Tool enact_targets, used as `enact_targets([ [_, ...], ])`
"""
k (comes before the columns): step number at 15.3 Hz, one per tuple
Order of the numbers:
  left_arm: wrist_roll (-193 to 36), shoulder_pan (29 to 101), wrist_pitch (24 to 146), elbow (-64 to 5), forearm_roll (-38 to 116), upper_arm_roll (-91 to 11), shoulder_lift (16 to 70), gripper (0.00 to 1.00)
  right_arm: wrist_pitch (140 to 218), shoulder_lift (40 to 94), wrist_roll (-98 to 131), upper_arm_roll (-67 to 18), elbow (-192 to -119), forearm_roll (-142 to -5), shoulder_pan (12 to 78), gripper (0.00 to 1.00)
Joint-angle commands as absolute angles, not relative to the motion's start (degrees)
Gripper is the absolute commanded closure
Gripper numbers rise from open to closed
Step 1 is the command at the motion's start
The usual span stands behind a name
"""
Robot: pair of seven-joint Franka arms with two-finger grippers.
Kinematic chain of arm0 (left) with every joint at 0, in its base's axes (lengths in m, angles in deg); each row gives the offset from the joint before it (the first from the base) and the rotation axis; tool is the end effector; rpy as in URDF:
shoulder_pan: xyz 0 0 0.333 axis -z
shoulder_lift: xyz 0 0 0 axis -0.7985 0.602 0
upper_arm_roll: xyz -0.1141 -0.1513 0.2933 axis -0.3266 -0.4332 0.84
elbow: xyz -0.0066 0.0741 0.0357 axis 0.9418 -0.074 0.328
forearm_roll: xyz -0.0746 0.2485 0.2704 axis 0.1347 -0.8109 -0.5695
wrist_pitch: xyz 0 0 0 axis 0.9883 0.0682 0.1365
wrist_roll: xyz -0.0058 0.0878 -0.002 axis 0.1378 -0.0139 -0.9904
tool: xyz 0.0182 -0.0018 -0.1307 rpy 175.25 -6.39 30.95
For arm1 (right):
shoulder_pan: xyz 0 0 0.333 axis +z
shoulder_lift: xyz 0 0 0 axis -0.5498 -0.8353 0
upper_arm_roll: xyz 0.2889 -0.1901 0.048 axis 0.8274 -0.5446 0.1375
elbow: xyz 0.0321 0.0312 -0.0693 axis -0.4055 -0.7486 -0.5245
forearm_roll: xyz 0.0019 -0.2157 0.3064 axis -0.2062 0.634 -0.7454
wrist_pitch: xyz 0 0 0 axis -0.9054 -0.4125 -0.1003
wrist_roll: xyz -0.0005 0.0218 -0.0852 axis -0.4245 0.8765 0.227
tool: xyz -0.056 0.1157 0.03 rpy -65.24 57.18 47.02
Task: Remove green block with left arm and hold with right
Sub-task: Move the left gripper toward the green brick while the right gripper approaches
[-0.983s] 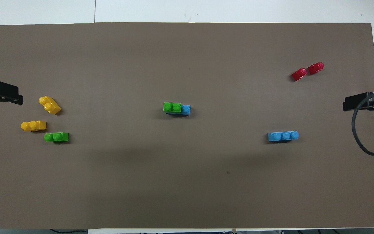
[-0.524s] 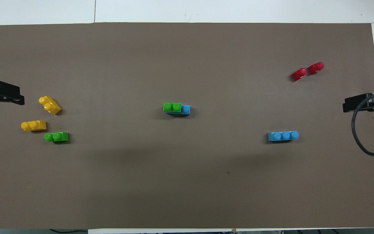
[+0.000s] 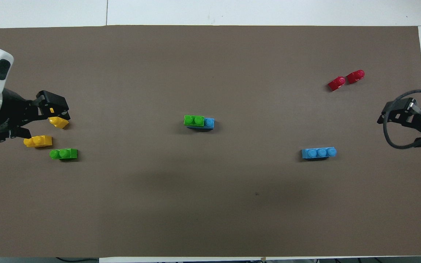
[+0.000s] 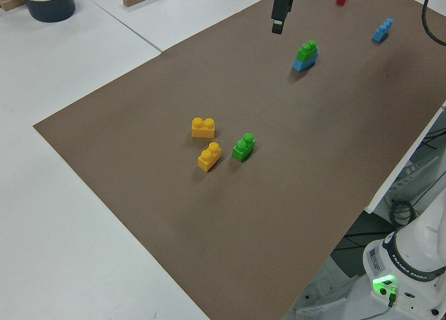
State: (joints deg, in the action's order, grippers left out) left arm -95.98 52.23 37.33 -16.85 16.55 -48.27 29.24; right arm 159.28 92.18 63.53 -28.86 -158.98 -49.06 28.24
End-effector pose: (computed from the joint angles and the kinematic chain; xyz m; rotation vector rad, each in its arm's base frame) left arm 0.5027 -0.1007 0.6114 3.0652 0.6133 -0.0838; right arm 0.4824 -0.0025 0.5971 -2.8507 1.0906 0.0322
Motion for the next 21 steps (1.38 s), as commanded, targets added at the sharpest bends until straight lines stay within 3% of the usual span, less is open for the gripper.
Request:
enact_targets([
  [1, -108.5, 56.9, 40.4, -22.9, 17.5, -47.6, 25.2, 0.00, 163.3, 91.6, 79.9, -28.7, -161.6, -55.3, 29.4, 0.01],
  [5, -145.0, 64.4, 52.0, -29.4, 17.5, -47.6, 23.5, 0.00, 168.2, 87.4, 91.0, -28.7, -161.7, -61.2, 32.5, 0.02],
  [9, -167.4, 69.2, 57.6, -31.1, 17.4, -47.6, 24.9, 0.00, 172.0, 82.3, 99.1, -28.7, -161.7, -70.6, 34.5, 0.02],
  [13, -181.5, 73.8, 61.1, -29.6, 15.8, -47.5, 31.9, 0.00, 176.9, 78.6, 109.2, -28.7, -161.7, -76.4, 36.9, 0.02],
  [21, -189.6, 75.7, 69.6, -26.0, 15.5, -47.5, 42.0, 0.00, 185.0, 71.6, 110.1, -28.6, -163.2, -80.2, 44.7, 0.02],
])
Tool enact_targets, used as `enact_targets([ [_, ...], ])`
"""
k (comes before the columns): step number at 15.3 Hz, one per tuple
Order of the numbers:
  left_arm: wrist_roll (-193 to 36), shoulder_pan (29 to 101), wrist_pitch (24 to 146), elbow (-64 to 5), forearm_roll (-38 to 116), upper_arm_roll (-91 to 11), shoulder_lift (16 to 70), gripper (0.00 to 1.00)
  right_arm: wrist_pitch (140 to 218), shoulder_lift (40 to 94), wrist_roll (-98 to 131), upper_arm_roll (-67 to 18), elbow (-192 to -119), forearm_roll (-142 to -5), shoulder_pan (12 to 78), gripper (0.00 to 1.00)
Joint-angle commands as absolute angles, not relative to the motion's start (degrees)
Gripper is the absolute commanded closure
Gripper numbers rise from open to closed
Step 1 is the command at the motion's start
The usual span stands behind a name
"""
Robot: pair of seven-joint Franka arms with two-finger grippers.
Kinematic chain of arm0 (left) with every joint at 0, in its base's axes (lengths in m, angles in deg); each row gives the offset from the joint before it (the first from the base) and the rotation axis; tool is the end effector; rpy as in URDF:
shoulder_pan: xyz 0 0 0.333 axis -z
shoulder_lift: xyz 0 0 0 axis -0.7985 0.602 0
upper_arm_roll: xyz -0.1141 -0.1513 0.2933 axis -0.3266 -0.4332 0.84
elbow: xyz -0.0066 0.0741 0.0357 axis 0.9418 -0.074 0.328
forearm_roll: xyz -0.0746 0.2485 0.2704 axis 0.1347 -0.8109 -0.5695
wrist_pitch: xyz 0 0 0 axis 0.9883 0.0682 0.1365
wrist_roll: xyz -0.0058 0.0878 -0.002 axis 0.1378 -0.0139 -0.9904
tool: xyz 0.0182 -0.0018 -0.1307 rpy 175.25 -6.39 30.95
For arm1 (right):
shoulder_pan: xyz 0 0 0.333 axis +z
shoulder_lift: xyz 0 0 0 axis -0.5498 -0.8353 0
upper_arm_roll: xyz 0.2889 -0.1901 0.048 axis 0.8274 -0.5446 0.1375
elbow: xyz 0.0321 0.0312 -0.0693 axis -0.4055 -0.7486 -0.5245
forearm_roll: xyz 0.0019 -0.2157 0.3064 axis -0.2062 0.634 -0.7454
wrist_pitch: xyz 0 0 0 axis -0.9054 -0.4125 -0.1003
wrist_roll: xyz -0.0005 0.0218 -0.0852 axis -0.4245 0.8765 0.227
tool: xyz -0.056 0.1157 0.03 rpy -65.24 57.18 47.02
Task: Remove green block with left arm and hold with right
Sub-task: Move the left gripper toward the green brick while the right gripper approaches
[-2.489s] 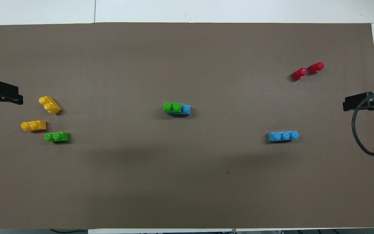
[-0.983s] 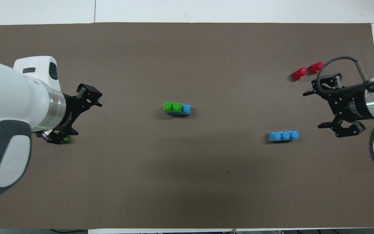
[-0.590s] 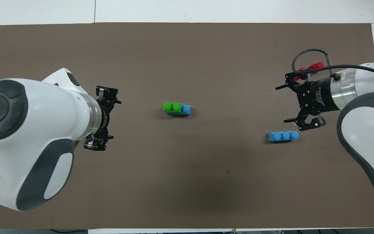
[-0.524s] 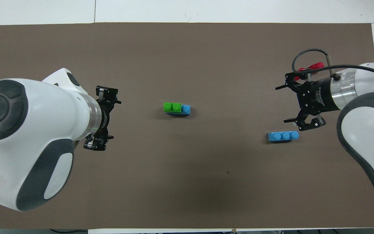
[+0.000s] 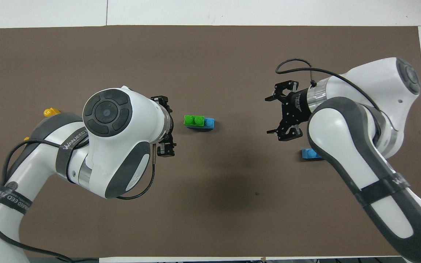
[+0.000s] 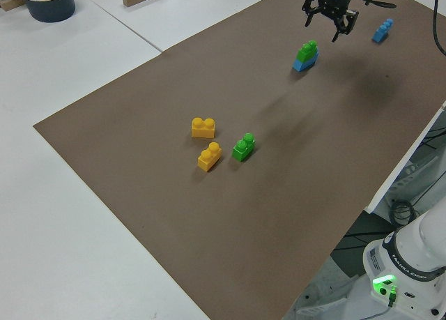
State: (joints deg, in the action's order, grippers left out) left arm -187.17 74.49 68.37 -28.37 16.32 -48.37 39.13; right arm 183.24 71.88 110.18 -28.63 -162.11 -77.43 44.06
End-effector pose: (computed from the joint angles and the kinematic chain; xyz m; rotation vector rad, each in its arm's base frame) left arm 0.4972 -0.3177 0.4741 2.0767 2.1727 -0.0462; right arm 0.5695 0.1796 0.4275 -1.9437 1.9362 0.5430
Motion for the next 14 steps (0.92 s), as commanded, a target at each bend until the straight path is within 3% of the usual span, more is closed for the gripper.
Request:
enact_targets([
  [1, -190.6, 76.4, 70.7, -25.7, 15.4, -47.5, 42.8, 0.00, 185.0, 71.3, 110.1, -28.6, -163.2, -80.9, 44.7, 0.02],
  [6, -190.7, 76.5, 74.2, -24.8, 14.0, -47.5, 47.2, 0.00, 189.9, 68.0, 110.1, -28.5, -163.4, -83.0, 47.9, 0.02],
  [10, -192.3, 77.2, 73.2, -19.0, 12.2, -47.3, 53.9, 0.00, 194.3, 64.5, 110.2, -28.5, -162.5, -83.2, 50.0, 0.02],
  [14, -192.9, 77.2, 73.9, -19.0, 10.6, -47.3, 54.8, 0.00, 200.5, 62.0, 110.5, -28.5, -162.2, -85.9, 54.1, 0.02],
])
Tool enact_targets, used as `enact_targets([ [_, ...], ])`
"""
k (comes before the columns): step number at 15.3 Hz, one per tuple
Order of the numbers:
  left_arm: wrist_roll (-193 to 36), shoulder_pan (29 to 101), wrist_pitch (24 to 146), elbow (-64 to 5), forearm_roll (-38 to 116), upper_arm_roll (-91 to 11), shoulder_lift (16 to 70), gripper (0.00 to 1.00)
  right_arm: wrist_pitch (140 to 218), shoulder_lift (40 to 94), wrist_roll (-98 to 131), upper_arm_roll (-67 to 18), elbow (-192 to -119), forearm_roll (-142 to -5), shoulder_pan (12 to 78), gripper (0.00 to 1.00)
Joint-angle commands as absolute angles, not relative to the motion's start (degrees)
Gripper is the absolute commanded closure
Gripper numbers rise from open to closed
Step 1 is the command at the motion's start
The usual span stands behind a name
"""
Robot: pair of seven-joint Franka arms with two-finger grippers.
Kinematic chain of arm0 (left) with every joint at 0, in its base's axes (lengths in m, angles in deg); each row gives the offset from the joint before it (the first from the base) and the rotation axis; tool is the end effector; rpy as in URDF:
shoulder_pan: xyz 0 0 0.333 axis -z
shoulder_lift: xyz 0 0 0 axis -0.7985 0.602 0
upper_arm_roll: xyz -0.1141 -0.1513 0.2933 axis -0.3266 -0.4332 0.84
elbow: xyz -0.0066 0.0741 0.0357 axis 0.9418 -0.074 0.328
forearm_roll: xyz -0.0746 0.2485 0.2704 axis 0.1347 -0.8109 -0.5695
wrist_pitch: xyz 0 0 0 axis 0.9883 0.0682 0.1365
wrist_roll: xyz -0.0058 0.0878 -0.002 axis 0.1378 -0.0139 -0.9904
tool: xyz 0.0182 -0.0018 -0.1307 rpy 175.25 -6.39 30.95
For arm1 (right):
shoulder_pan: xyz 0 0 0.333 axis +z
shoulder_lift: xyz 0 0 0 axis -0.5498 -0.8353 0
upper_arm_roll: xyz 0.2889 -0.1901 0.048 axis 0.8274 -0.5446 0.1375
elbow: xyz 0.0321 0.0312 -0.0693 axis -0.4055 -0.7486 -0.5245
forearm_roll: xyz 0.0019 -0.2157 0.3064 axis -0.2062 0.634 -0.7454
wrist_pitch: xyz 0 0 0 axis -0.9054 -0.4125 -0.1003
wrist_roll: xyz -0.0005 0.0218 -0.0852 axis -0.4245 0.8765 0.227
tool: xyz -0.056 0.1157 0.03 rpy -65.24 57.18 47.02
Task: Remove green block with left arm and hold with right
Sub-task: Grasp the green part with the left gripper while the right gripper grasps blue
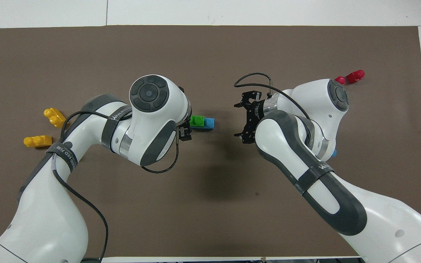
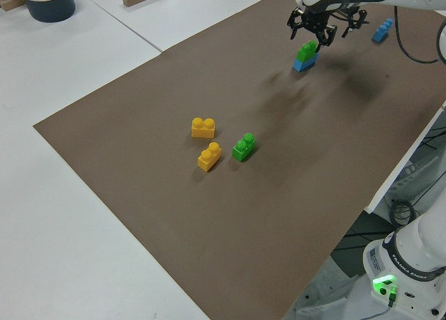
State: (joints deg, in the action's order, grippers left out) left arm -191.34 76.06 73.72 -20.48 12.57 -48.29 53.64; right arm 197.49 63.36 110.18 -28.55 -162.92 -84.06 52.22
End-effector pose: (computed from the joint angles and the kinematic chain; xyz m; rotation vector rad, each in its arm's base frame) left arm 0.5507 -0.3577 0.3918 2.0608 2.2153 -0.0458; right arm 0.5761 0.2542 0.3503 -1.8739 1.9462 0.5235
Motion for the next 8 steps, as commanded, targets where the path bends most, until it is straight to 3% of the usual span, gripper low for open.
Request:
enact_targets([
  [1, -193.0, 77.2, 74.0, -19.2, 10.2, -47.4, 55.1, 0.00, 202.0, 61.4, 110.6, -28.5, -162.3, -85.9, 55.1, 0.02],
  [8, -195.9, 77.8, 75.5, -20.6, 10.0, -47.4, 55.8, 0.00, 207.5, 59.3, 111.3, -28.5, -162.3, -86.1, 58.3, 0.02],
])
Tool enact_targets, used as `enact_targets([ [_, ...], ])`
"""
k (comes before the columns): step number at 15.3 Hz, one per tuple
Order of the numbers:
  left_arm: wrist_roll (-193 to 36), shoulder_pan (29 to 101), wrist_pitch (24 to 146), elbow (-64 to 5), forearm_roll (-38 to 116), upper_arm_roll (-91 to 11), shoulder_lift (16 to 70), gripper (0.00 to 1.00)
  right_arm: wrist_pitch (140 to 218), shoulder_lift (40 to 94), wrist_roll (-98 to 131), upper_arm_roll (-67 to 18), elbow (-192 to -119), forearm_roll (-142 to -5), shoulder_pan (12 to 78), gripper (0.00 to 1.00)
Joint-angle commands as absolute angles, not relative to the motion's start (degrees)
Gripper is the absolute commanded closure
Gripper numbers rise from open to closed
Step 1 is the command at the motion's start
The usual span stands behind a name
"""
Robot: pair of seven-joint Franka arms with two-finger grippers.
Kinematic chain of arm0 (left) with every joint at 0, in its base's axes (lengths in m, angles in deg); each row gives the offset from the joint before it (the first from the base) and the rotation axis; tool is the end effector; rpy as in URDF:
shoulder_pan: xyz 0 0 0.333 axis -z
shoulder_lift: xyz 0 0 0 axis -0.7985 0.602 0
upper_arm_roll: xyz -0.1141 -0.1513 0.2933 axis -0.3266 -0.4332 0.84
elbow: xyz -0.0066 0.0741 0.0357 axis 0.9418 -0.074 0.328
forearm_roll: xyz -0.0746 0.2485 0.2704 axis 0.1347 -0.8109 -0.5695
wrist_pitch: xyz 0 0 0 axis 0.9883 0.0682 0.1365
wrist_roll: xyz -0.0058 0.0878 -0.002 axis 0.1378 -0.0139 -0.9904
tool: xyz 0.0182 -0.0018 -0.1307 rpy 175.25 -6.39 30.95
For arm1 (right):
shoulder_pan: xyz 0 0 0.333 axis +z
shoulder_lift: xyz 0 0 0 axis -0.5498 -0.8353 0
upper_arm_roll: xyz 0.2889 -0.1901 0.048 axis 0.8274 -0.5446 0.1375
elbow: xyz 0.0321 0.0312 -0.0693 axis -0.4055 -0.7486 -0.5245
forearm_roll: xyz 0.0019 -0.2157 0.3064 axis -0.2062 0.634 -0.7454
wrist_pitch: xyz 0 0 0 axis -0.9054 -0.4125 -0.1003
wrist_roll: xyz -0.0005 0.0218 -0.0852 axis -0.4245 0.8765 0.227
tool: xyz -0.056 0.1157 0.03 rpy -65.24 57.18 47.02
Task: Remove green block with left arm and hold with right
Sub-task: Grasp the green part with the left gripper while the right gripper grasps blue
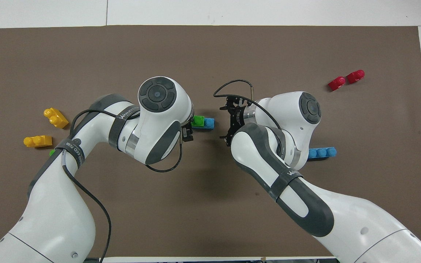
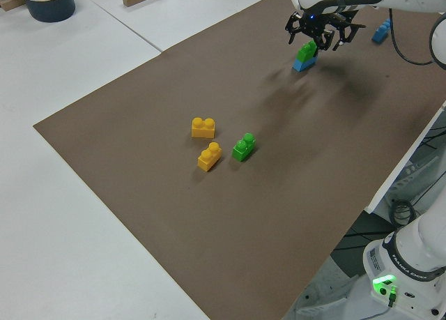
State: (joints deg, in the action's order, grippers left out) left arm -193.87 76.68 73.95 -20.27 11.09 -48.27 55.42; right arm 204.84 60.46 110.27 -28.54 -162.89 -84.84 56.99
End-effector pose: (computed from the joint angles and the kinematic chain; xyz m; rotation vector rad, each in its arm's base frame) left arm 0.5504 -0.3637 0.3737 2.0554 2.2547 -0.0320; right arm 0.5701 0.2951 0.3281 -1.8882 1.9148 0.4486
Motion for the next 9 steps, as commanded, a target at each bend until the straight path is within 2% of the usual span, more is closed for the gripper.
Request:
enact_targets([
  [1, -195.9, 77.9, 75.5, -20.7, 10.0, -47.4, 55.8, 0.00, 208.4, 59.0, 111.4, -28.5, -162.3, -86.1, 58.4, 0.02],
  [9, -195.9, 78.0, 77.0, -21.6, 10.0, -47.4, 55.8, 0.00, 213.0, 57.3, 111.5, -28.4, -162.0, -86.2, 60.2, 0.02],
])
